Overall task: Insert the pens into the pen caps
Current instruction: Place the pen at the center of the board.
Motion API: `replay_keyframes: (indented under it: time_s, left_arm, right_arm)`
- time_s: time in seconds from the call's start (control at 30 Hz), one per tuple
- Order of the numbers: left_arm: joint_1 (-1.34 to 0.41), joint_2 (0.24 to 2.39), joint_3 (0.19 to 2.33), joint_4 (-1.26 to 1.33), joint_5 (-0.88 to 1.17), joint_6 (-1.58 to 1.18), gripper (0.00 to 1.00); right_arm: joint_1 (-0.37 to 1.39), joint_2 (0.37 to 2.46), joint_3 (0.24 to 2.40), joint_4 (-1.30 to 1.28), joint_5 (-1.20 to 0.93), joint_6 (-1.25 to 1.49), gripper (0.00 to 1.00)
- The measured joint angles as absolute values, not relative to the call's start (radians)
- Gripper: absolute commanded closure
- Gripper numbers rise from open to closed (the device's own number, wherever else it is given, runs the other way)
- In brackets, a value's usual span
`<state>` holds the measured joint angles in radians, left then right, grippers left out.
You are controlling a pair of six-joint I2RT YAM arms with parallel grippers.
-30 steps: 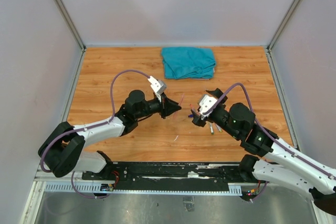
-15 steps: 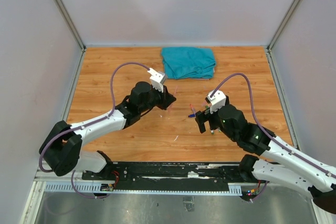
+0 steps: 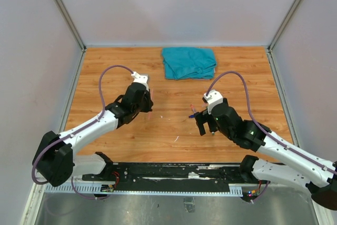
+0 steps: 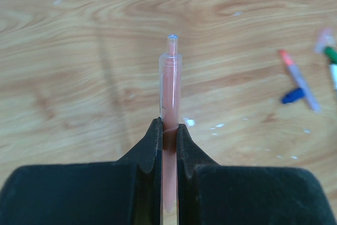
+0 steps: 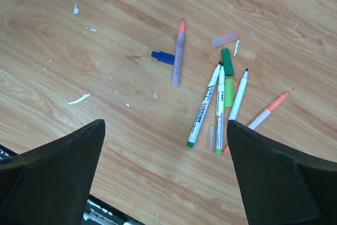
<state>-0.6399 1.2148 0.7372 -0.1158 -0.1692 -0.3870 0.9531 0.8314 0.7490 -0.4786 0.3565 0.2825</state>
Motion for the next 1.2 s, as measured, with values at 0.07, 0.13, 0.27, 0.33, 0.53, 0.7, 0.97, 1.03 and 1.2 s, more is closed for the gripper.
replay_keyframes:
  time_s: [0.07, 0.13, 0.27, 0.33, 0.53, 0.7, 0.97, 1.03, 1.2]
  left_arm:
    - [-0.606, 1.232, 0.756, -0.191, -0.220, -0.395, 0.99]
    - [-0.579, 1.266, 0.783, -0.239, -0.257, -0.402, 0.99]
    - [-0.536, 1.341, 0.814, -0.295, -0.307, -0.405, 1.00]
    - [-0.519, 1.390, 0.830, -0.330, -0.337, -0.403, 1.00]
    - [-0.473, 1.517, 0.881, -0.376, -0.382, -0.374, 0.99]
    - [-0.409, 1.567, 0.898, -0.377, -0.375, -0.351, 0.99]
    - [-0.360, 1.644, 0.930, -0.376, -0.347, -0.316, 0.99]
    - [-0.354, 1.657, 0.931, -0.376, -0.337, -0.309, 0.99]
    - [-0.349, 1.675, 0.941, -0.364, -0.297, -0.290, 0.96]
  right_arm:
    - [0.953, 0.829, 0.749, -0.480, 0.356, 0.283, 0.01]
    - [0.953, 0.822, 0.747, -0.480, 0.356, 0.285, 0.02]
    - [0.953, 0.803, 0.739, -0.477, 0.326, 0.284, 0.01]
    - [0.953, 0.796, 0.735, -0.473, 0.297, 0.281, 0.01]
    - [0.953, 0.775, 0.710, -0.467, 0.219, 0.268, 0.01]
    - [0.953, 0.774, 0.702, -0.452, 0.151, 0.263, 0.01]
    - [0.953, 0.783, 0.694, -0.434, 0.089, 0.262, 0.01]
    - [0.953, 0.787, 0.694, -0.431, 0.082, 0.262, 0.01]
    - [0.953, 0.799, 0.691, -0.425, 0.073, 0.261, 0.02]
